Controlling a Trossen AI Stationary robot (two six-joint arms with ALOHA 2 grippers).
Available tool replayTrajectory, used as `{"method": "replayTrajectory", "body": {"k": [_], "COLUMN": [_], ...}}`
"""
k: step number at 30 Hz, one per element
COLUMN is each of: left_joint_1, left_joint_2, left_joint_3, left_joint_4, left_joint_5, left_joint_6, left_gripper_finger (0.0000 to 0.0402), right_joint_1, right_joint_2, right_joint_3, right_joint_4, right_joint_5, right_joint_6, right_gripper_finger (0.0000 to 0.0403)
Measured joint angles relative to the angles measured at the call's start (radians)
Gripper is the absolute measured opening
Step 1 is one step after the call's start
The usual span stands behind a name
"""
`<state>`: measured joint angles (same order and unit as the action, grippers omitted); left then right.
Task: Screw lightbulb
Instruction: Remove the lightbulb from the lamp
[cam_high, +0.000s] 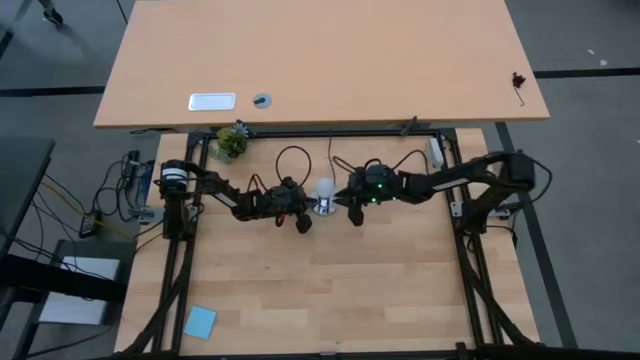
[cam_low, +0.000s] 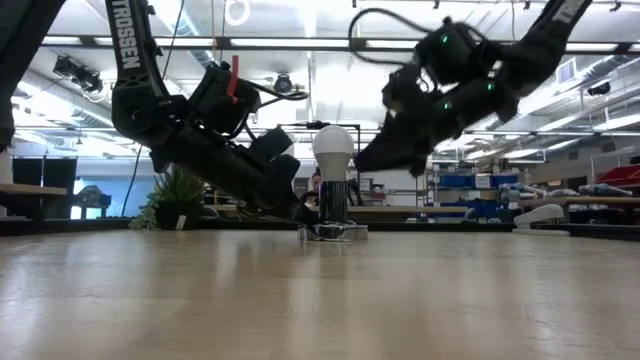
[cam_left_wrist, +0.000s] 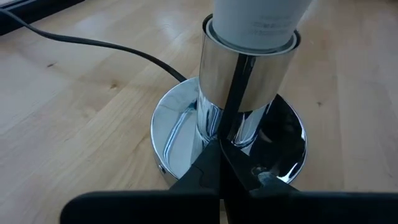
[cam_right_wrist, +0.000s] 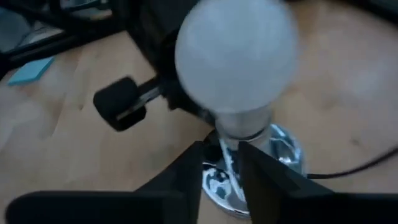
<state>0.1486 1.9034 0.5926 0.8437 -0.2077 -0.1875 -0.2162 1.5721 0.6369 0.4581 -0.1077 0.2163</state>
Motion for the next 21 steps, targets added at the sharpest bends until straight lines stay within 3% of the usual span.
{"method": "replayTrajectory", "body": {"k": [9,16,21], "left_joint_1": [0.0,0.0,0.0], "left_joint_2": [0.001,0.002,0.002], "left_joint_3": [-0.001,-0.002,-0.002], "left_joint_4": [0.0,0.002,0.002], "left_joint_5": [0.0,0.0,0.001], "left_joint_6": [0.0,0.027,0.027], "left_gripper_finger": [0.0003,0.0003,0.0003], "right_joint_1": [0.04,0.047,0.049], "right_joint_2": [-0.113,-0.054,0.008], "right_joint_3": [0.0,0.031,0.092], "right_joint_4": [-0.001,0.052,0.026], "right_joint_5": [0.187,0.201,0.224], "right_joint_6": [0.048,0.08,0.04], "right_gripper_finger": [0.0226,0.0324,0.0362]}}
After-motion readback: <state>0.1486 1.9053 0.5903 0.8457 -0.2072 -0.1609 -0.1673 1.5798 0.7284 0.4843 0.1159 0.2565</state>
